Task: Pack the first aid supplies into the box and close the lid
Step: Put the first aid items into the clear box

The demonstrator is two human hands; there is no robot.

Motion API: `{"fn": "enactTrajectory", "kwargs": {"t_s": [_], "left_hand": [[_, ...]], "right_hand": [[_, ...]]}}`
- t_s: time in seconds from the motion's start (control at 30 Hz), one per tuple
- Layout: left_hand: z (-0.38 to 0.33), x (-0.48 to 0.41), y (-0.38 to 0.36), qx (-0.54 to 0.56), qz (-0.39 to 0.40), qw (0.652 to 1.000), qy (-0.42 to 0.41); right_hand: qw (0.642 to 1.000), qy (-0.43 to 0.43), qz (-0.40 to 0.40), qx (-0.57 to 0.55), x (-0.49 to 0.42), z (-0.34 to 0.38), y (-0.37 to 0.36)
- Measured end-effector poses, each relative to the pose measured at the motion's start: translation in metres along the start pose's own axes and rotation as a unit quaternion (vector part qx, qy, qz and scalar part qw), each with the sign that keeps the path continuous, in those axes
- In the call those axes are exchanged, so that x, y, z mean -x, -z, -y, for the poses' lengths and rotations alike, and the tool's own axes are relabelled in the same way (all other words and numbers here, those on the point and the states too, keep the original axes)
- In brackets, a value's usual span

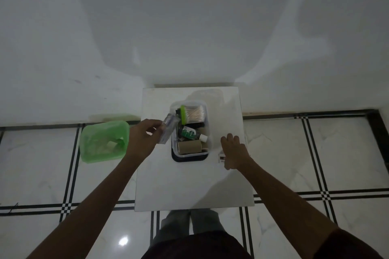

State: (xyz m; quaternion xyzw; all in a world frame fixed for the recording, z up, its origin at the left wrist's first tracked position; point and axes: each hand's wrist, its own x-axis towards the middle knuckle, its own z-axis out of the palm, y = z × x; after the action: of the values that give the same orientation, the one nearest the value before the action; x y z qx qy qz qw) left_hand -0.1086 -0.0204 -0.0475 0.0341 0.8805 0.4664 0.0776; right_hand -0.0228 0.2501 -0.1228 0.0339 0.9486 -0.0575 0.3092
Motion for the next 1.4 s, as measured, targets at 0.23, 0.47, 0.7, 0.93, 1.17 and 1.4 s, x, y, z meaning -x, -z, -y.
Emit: {"fn": "enactTrajectory", "kwargs": {"t_s": [0.23, 0.47, 0.7, 0.93, 1.17, 1.4], "left_hand": [[-0.012, -0.009, -0.015, -0.004, 0.032, 0.999, -0.019], [-0.013, -0.013, -0.015, -0.007, -0.011, 1.0, -0.002], [-0.01, -0.012, -0.002, 0.005, -0.051, 0.998, 0.031], [-0.007, -0.01, 0.012, 0.007, -0.084, 0.996, 0.034], [-0.006, -0.005, 0.006, -0.005, -0.068, 0.997, 0.026], [-0.016, -0.002, 0.0, -0.01, -0.031, 0.999, -0.018]], "right_hand": [[0.988, -0.012, -0.055, -0.145, 0.002, -0.009, -0.007], [0.95, 0.049, -0.23, -0.206, -0.004, 0.01, 0.071], [0.935, 0.188, -0.147, -0.261, -0.009, 0.073, 0.11], [0.961, 0.237, -0.082, -0.117, -0.029, 0.101, 0.094], [0.945, 0.223, -0.221, -0.086, -0.033, 0.091, 0.056], [0.94, 0.214, -0.254, -0.082, -0.024, 0.078, 0.046]]}}
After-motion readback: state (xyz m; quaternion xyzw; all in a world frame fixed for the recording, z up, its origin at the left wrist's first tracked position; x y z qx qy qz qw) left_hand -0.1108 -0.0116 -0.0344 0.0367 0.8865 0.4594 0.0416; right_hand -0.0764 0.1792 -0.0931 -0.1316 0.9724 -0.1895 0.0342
